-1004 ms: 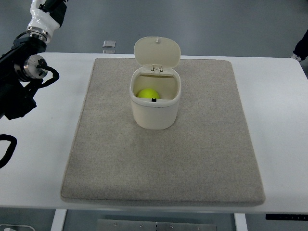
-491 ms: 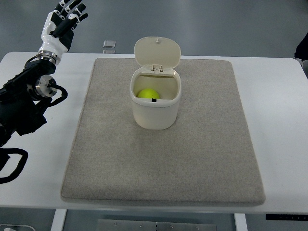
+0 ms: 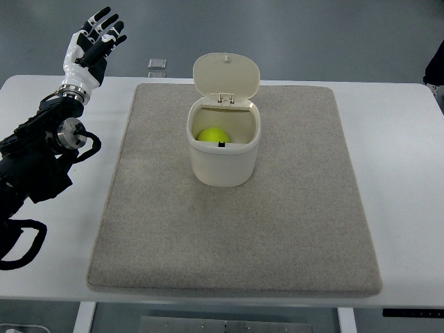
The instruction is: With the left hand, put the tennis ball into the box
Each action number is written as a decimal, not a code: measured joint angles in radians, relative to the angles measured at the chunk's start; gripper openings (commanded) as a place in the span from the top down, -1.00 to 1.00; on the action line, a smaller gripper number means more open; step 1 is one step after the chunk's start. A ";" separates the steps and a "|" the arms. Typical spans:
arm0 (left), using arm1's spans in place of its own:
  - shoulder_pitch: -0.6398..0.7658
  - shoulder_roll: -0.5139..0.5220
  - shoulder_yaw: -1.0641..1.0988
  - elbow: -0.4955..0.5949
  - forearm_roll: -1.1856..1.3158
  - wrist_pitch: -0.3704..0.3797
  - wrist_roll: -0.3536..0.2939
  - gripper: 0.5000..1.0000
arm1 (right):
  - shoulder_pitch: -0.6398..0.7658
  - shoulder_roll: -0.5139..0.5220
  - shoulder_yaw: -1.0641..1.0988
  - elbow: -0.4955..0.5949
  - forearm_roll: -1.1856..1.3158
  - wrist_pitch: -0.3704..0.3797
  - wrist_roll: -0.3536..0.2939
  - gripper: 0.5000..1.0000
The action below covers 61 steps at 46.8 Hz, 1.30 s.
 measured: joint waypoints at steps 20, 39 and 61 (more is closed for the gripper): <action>0.011 -0.008 -0.004 -0.004 -0.014 0.002 0.000 -0.09 | 0.000 0.000 0.000 0.000 0.000 0.000 0.000 -0.75; 0.017 -0.008 0.007 -0.003 -0.123 -0.004 0.000 -0.31 | 0.000 0.000 0.000 0.000 0.000 0.000 0.000 -0.75; 0.017 -0.006 0.008 -0.003 -0.124 -0.003 0.001 -0.39 | 0.000 0.000 0.000 0.000 0.000 0.000 0.000 -0.75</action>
